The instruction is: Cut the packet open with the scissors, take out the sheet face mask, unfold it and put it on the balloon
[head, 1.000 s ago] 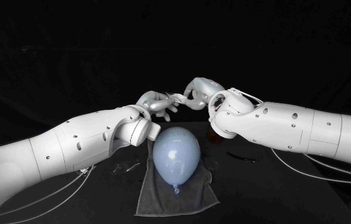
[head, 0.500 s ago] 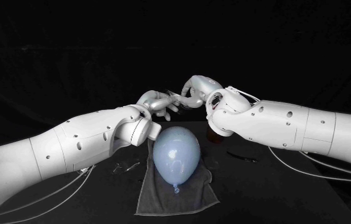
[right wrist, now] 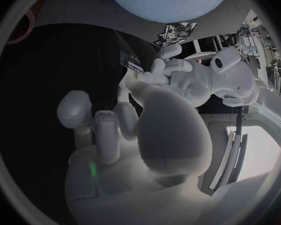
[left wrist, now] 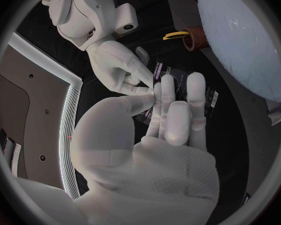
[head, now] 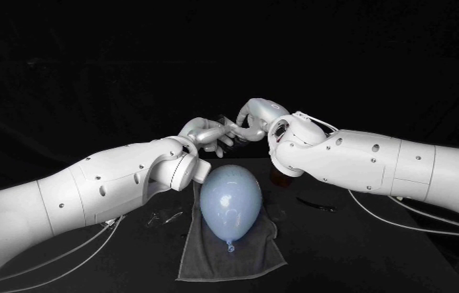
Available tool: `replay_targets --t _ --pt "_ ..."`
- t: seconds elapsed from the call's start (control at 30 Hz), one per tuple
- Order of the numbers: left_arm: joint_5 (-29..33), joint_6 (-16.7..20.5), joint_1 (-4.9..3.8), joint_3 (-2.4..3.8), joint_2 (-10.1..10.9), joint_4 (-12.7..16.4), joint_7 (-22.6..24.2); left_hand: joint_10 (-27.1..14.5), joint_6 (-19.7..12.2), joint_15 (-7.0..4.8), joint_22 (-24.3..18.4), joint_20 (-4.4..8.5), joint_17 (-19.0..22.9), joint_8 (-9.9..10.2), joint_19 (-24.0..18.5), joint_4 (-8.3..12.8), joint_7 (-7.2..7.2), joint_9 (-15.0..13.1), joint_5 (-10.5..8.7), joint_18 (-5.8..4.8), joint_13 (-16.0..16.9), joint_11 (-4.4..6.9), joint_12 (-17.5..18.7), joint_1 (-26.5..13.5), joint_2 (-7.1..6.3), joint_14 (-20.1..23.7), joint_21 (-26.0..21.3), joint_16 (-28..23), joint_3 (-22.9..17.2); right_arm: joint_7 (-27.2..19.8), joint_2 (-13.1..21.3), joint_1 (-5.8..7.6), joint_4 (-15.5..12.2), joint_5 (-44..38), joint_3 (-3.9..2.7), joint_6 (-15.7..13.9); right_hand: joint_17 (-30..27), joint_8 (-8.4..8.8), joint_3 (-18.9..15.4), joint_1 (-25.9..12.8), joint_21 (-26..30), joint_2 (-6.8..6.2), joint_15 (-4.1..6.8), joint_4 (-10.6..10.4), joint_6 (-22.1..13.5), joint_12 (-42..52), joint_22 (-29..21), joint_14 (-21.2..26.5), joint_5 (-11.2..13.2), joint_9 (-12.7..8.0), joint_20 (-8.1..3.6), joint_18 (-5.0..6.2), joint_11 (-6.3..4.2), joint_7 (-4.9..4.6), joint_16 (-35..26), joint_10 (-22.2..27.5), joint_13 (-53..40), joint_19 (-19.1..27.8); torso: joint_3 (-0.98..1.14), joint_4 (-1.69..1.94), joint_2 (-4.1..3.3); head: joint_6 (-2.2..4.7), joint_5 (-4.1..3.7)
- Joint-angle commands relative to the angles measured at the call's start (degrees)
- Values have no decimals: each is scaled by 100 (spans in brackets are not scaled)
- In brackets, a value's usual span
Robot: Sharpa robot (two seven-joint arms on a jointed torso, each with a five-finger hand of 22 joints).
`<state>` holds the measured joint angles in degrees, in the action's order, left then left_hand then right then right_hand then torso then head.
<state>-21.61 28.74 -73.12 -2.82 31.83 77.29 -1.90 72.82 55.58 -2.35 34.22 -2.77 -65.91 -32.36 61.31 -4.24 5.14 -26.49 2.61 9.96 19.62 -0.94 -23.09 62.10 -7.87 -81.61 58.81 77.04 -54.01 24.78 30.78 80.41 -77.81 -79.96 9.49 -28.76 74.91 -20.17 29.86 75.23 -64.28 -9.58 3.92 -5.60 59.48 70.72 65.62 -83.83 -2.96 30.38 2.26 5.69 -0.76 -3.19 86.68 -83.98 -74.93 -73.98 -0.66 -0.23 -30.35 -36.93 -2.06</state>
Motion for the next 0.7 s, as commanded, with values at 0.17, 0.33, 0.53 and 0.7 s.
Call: replay_targets --t 0.17,0.33,0.53,0.7 --pt "-93 12 -15 10 -2 35 130 36 35 -32 19 -5 19 -29 -44 609 -4 -15 28 60 8 -6 -32 -27 43 4 48 22 -580 -39 -11 2 -5 -149 7 457 595 16 -75 -62 22 -123 20 48 35 -8 -4 -431 -18 -31 2 64 12 -62 16 -27 -386 -35 8 -9 4 -16 -14" --pt "-121 3 -16 10 1 42 130 34 34 -32 27 -4 18 -29 -49 626 -3 -18 27 60 9 -7 -32 -40 54 5 61 23 -600 -23 -12 1 -6 -175 10 499 578 77 -145 -221 73 -241 -6 -22 23 -43 -21 -426 -318 -82 27 70 39 -90 5 -7 -371 -23 9 -3 0 -15 -23" --pt "-150 -21 -16 10 0 48 109 34 35 -32 29 -3 18 -30 -50 629 -3 -19 27 60 9 -7 -32 -43 56 5 64 23 -604 -73 -9 -3 -6 -120 13 293 778 18 31 -36 -112 -90 45 88 190 146 173 -471 -495 -76 1 33 -37 6 77 -94 -475 -162 11 -4 0 -22 -33" --pt "-184 -40 -17 10 -1 50 76 36 37 -32 35 -3 4 -31 -54 644 -3 -22 28 60 11 -7 -33 -52 60 1 74 31 -617 -111 8 -5 -22 -98 14 47 965 -107 361 -31 -287 198 87 117 209 323 355 -510 -572 22 -54 -9 -69 27 146 -196 -572 -293 8 -6 4 -21 -35"
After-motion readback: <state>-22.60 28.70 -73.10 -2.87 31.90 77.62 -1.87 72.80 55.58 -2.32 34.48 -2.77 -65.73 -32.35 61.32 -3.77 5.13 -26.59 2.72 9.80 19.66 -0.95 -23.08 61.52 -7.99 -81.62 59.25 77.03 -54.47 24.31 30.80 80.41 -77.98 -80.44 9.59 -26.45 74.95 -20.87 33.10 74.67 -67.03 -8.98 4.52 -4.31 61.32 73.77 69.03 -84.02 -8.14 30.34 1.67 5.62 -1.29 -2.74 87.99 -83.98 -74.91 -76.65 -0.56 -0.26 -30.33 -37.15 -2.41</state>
